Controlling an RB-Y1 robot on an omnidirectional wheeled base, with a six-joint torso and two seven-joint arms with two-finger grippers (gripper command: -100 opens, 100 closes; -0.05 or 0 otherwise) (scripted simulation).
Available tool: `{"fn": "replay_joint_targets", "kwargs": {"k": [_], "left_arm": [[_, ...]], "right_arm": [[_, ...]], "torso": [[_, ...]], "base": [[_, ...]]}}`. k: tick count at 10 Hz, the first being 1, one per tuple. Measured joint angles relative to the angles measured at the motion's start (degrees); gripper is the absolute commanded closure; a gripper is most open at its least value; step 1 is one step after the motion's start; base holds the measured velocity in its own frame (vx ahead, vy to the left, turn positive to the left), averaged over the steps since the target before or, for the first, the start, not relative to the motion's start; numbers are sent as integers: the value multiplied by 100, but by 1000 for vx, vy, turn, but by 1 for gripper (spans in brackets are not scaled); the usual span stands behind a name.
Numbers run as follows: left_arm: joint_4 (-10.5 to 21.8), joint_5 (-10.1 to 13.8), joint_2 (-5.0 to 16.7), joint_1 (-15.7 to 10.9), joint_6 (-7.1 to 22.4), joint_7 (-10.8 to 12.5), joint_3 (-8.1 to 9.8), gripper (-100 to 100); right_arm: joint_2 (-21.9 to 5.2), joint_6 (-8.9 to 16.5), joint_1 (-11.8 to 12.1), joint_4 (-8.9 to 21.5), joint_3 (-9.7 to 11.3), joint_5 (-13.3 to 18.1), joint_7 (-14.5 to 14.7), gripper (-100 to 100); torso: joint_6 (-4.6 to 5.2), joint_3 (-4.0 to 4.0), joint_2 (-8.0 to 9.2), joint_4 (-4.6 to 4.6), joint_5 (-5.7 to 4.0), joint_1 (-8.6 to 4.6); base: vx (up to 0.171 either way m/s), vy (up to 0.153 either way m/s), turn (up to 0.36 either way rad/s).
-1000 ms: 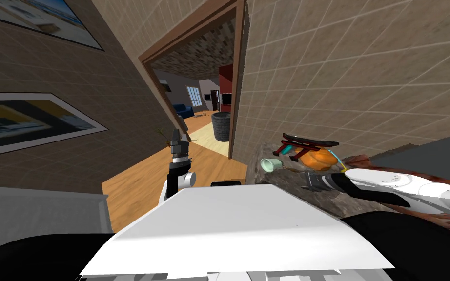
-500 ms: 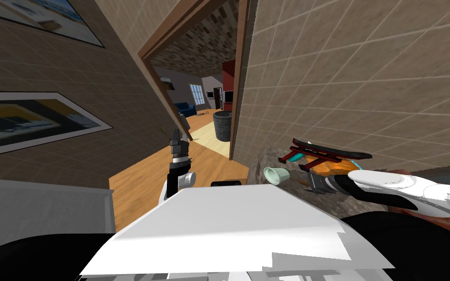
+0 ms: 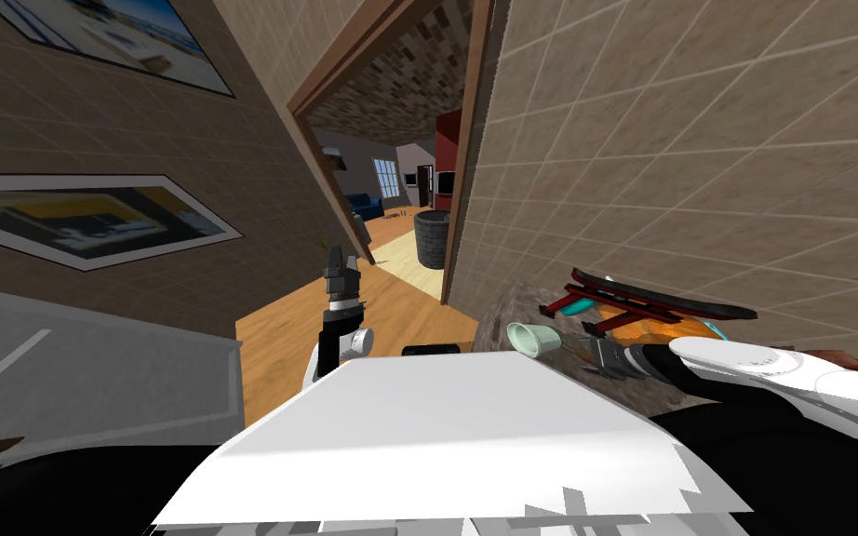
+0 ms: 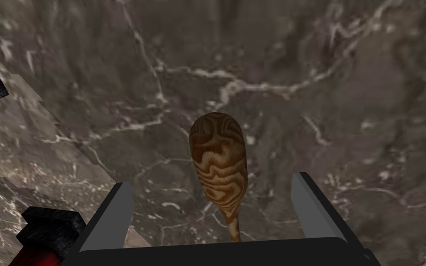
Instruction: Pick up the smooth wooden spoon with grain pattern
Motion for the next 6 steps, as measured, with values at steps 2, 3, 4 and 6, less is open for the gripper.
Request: {"fn": "replay_joint_targets", "kwargs": {"k": [2, 3, 4, 6], "left_arm": [[0, 0, 0, 0, 0, 0, 0, 0], [0, 0, 0, 0, 0, 0, 0, 0], [0, 0, 0, 0, 0, 0, 0, 0], [0, 0, 0, 0, 0, 0, 0, 0]], "right_arm": [[-2, -4, 2, -2, 1, 1, 3, 100], [-4, -2, 0, -1, -2, 2, 5, 100], [-4, -2, 0, -1, -1, 1, 5, 100], [-3, -2, 1, -1, -1, 1, 4, 100]], "torso": [[-1, -5, -9, -2, -1, -1], [1, -6, -10, -3, -3, -2], [1, -6, -10, -3, -3, -2], [0, -7, -11, -3, -3, -2]], "base": [[0, 0, 0], [0, 0, 0], [0, 0, 0], [13, 2, -90]]}}
